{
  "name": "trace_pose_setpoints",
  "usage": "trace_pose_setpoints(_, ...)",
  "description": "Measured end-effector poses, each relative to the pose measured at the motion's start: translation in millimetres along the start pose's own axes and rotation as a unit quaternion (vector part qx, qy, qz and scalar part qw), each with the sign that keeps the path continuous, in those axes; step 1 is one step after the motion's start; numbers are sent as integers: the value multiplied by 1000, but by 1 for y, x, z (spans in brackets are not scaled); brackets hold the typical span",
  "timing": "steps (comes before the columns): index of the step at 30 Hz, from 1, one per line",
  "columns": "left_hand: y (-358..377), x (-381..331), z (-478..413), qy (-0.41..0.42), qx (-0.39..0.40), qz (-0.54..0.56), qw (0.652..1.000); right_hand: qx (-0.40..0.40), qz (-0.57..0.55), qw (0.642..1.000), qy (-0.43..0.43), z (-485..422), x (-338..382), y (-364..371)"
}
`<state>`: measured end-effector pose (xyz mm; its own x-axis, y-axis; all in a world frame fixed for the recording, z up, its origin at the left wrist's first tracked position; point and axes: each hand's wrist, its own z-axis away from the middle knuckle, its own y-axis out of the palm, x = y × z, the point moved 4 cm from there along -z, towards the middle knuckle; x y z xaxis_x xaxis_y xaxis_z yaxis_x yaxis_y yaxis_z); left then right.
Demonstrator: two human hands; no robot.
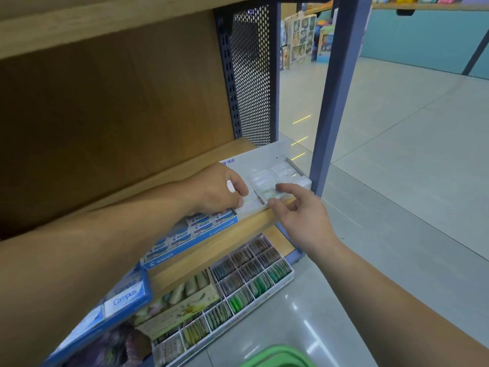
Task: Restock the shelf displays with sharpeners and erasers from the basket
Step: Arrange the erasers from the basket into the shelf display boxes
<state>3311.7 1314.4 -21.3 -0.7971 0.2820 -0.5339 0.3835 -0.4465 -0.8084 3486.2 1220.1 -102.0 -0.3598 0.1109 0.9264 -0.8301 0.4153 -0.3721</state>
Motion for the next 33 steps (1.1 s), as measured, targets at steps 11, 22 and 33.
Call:
trace_pose_setpoints(11,4,1,3,24,-10,10,1000,-24,-44,999,-3,1,1,-2)
trace_pose_setpoints(22,-23,14,14,-27,-40,90,995,-42,-68,996,40,2,5,0)
trace_pose_setpoints(33,-1,7,25,-54,29,248,967,20,-87,990,112,21,22,2)
